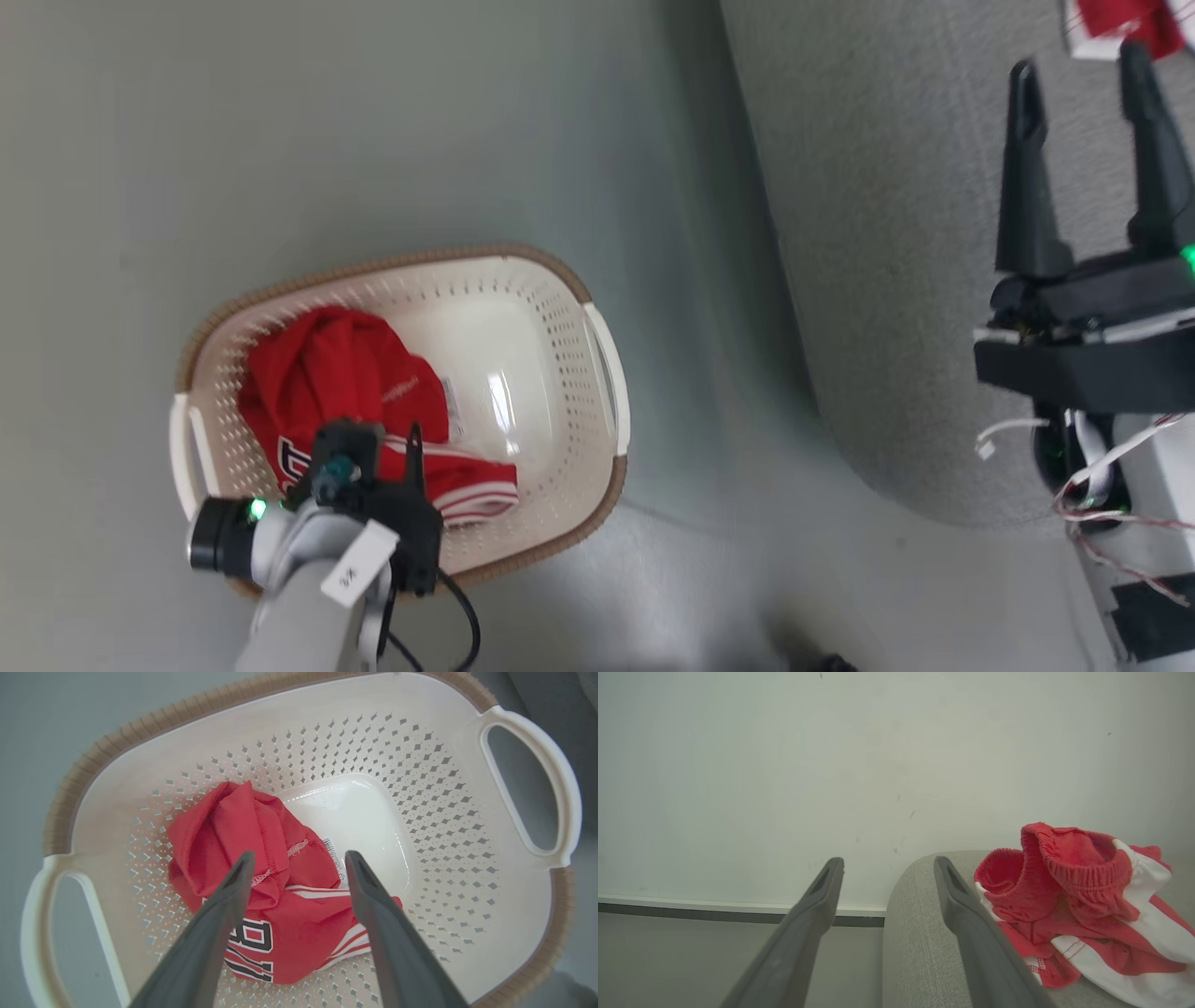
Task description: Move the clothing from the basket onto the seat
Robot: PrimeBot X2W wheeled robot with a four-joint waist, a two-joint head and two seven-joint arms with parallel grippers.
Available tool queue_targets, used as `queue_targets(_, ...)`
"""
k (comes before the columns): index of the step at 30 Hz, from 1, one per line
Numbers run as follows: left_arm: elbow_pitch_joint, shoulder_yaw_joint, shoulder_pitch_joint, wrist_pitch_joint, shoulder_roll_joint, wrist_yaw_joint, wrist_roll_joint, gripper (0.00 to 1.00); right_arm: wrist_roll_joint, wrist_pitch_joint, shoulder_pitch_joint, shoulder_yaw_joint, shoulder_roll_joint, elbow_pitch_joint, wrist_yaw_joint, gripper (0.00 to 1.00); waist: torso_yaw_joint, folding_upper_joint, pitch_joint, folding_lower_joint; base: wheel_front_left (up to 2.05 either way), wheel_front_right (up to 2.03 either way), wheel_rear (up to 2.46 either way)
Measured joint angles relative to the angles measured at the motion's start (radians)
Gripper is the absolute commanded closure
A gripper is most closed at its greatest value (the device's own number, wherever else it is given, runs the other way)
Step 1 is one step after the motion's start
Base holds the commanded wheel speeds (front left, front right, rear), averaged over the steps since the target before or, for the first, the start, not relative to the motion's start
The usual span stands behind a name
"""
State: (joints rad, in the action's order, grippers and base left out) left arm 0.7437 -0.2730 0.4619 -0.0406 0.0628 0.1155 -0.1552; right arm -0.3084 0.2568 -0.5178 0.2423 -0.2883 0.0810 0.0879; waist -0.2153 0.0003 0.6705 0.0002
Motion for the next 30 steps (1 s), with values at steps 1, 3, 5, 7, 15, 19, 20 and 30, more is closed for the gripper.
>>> queue_targets(1,0.006,0.003,0.013,0.001,0.0,0.0,0.0,0.0,0.0,0.0,-0.01,-0.002,0.0,0.004,0.0,0.0,-0.002,0.0,0.015,0.0,0.0,0.0,0.0)
queue_targets(3,0.02,0.012,0.038,0.001,0.0,0.0,0.0,0.0,0.001,0.0,-0.029,-0.006,0.0,0.016,0.0,0.0,-0.005,0.0,0.045,0.0,0.0,0.0,0.0)
queue_targets(5,0.03,0.017,0.065,0.001,0.002,0.0,0.0,0.0,0.001,0.0,-0.047,-0.008,0.0,0.027,0.0,0.0,-0.007,0.0,0.076,0.0,0.0,0.0,0.0)
queue_targets(7,0.037,0.023,0.094,0.001,0.002,0.0,0.0,0.0,0.001,0.0,-0.064,-0.01,0.0,0.037,0.0,0.0,-0.008,0.0,0.106,0.0,0.0,0.0,0.0)
queue_targets(15,0.084,0.045,0.194,-0.003,0.013,0.007,0.011,0.0,0.008,0.0,-0.132,-0.017,0.007,0.044,-0.005,0.0,-0.011,0.0,0.221,0.0,0.0,0.0,0.0)
queue_targets(19,0.114,0.05,0.218,-0.016,0.018,0.008,0.038,0.0,0.012,0.0,-0.147,-0.016,0.016,0.034,-0.009,0.0,-0.01,0.0,0.264,0.0,0.0,0.0,0.0)
queue_targets(20,0.121,0.054,0.226,-0.022,0.018,0.008,0.039,0.0,0.012,0.0,-0.151,-0.016,0.017,0.032,-0.009,0.0,-0.01,0.0,0.273,0.0,0.0,0.0,0.0)
queue_targets(30,0.17,0.104,0.294,-0.095,0.017,0.008,0.109,0.0,0.021,0.0,-0.165,-0.015,0.036,0.006,-0.018,0.0,-0.002,-0.0001,0.309,-0.0002,0.0,0.0,0.0)
